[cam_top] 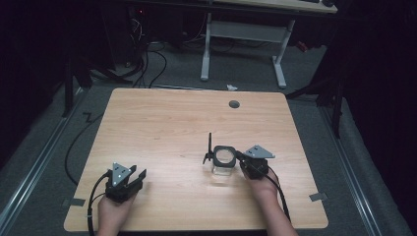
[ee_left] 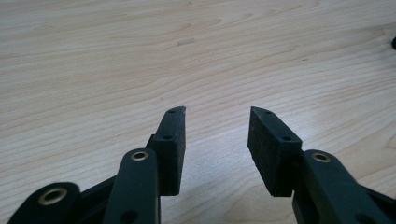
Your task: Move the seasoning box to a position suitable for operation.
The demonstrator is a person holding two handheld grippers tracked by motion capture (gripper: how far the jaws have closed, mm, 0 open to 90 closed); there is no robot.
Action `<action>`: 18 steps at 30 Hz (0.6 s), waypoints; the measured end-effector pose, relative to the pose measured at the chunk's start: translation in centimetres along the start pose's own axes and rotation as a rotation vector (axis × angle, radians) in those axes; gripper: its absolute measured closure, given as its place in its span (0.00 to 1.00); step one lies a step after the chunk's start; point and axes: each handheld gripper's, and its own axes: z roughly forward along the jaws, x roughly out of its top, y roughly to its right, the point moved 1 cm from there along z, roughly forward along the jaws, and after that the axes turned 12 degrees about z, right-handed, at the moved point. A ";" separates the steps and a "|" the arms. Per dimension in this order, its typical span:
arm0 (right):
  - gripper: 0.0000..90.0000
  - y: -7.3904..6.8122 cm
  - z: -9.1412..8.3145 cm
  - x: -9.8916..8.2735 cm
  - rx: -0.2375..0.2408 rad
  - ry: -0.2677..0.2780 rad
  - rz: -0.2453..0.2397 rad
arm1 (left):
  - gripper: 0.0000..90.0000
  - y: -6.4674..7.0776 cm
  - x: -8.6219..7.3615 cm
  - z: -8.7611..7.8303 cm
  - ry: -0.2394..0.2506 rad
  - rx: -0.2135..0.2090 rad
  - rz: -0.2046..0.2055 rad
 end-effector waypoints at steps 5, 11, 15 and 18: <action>1.00 -3.1 -1.4 -1.2 0.052 0.002 -0.059 | 0.64 1.0 0.3 0.3 -0.002 -0.024 0.011; 1.00 -6.7 -1.8 -2.0 0.134 -0.004 -0.115 | 0.66 3.0 1.1 0.4 0.013 -0.055 0.032; 1.00 -6.9 -1.6 -1.9 0.136 0.000 -0.113 | 0.74 5.0 1.5 0.9 0.007 -0.104 0.035; 1.00 -5.4 -0.6 -1.0 0.112 0.006 -0.072 | 0.84 6.3 1.8 1.1 0.004 -0.118 0.043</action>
